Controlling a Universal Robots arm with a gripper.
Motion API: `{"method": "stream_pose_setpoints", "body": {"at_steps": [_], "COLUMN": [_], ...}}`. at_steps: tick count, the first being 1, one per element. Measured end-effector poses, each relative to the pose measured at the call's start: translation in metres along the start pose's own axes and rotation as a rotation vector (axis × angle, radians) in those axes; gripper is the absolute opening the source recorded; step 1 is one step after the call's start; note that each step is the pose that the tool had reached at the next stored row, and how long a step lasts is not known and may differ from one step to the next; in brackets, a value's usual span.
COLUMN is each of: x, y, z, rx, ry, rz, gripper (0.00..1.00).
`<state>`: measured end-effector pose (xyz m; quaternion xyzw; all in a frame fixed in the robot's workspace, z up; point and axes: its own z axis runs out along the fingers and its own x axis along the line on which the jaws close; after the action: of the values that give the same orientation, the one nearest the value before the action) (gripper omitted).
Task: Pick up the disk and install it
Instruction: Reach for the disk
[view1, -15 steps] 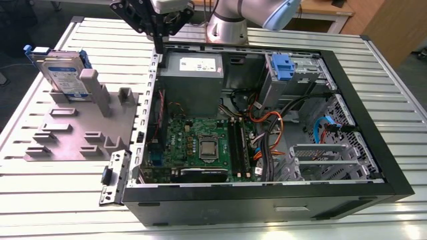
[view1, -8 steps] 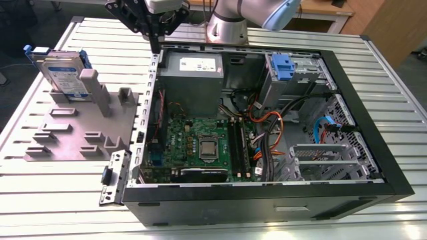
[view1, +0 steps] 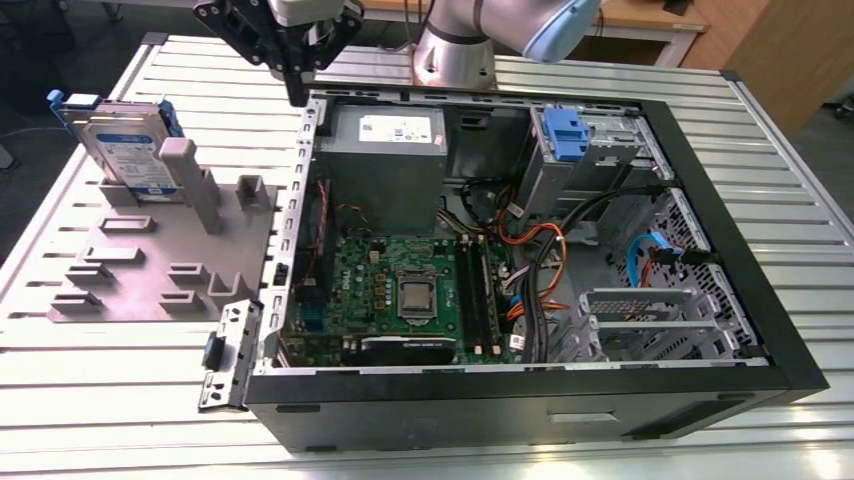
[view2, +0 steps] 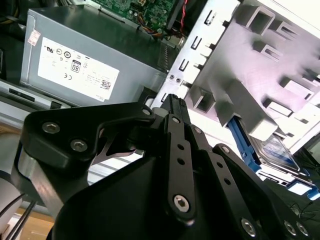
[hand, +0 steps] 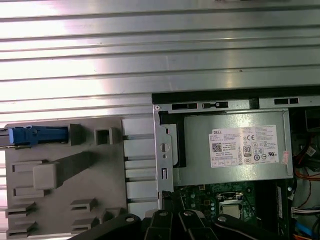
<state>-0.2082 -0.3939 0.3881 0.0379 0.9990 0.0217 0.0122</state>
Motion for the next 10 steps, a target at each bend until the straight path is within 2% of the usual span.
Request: {"method": "stream_pose_setpoints", "body": {"at_steps": [6,10], "x": [0.0095,0.0129], "y": [0.0011,0.006], "z": [0.0001,0.0006], "rx": [0.0,0.0001], "ry": [0.0,0.0], "rz": [0.0,0.0], "gripper": [0.11,0.11]}}
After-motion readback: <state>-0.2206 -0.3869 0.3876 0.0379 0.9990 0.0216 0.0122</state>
